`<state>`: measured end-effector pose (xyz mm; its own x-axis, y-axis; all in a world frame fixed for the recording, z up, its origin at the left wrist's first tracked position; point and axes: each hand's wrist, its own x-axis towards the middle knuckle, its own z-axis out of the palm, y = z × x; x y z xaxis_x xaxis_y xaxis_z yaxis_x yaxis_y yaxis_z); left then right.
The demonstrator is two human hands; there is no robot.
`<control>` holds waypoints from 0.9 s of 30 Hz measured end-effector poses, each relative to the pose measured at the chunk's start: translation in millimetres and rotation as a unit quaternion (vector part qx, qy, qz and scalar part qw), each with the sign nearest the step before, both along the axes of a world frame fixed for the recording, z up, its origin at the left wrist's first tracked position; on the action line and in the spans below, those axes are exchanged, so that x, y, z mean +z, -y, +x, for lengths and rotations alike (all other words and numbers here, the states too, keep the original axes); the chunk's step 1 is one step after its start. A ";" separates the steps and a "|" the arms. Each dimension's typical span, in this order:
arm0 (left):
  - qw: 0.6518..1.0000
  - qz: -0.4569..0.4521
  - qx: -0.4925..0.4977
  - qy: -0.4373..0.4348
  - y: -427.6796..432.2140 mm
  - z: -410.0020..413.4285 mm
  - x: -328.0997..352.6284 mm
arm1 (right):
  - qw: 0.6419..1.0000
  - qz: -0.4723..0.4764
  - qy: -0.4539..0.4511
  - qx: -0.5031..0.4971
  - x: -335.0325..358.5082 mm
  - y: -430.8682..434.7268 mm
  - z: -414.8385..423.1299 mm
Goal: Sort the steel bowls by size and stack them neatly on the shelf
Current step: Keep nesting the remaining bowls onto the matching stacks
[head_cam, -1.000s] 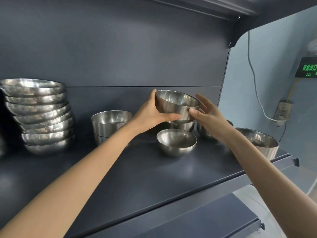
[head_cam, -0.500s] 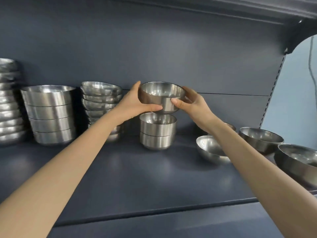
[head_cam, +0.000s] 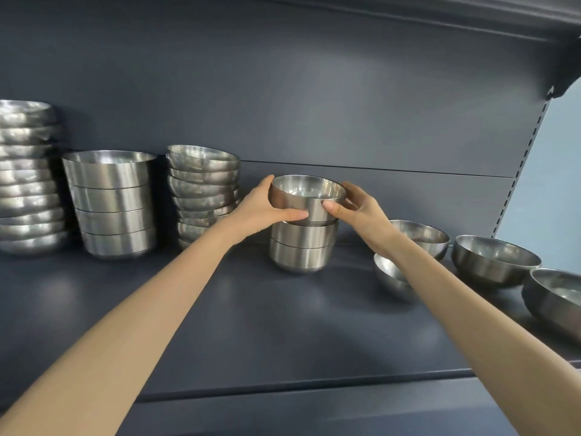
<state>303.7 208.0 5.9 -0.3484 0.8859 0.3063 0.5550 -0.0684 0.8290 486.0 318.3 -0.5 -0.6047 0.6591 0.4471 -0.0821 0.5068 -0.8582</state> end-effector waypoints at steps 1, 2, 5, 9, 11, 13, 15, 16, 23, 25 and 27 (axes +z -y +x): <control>1.000 -0.003 -0.001 0.001 -1.3 -0.4 -1.0 | 1.000 0.000 -0.002 0.000 -1.2 -0.6 0.1; 1.000 -0.008 -0.001 0.001 -1.3 -0.4 -1.9 | 1.000 0.001 -0.004 0.001 -2.7 -1.5 -0.2; 1.000 -0.020 -0.002 -0.007 -1.7 -1.7 -7.3 | 1.000 -0.010 -0.004 0.012 -10.1 -2.7 -0.7; 1.000 -0.019 -0.003 0.013 -5.2 -7.9 -15.2 | 0.999 -0.031 0.010 0.019 -17.9 -3.0 -4.6; 1.000 -0.016 -0.010 0.018 -3.6 -7.6 -15.3 | 0.999 -0.039 0.012 0.014 -18.0 -1.6 -5.8; 0.999 -0.017 -0.020 0.025 -2.8 -6.5 -18.0 | 0.999 -0.045 0.022 0.014 -18.7 -0.5 -5.7; 0.999 -0.016 -0.037 0.027 -0.5 -2.2 -24.5 | 0.998 -0.050 0.041 0.019 -21.9 0.5 -5.6; 0.999 -0.017 -0.043 0.029 0.1 -0.5 -29.4 | 0.997 -0.054 0.050 0.020 -23.7 2.0 -5.9; 0.999 0.002 -0.018 0.050 -0.3 0.9 -47.5 | 0.997 -0.056 0.048 0.008 -27.5 7.3 -10.1; 0.999 0.008 -0.010 0.053 -1.7 0.5 -47.2 | 0.997 -0.058 0.042 0.005 -28.5 7.1 -12.1; 0.998 0.015 0.000 0.056 -3.9 0.1 -47.3 | 0.997 -0.059 0.040 -0.002 -30.1 5.5 -15.3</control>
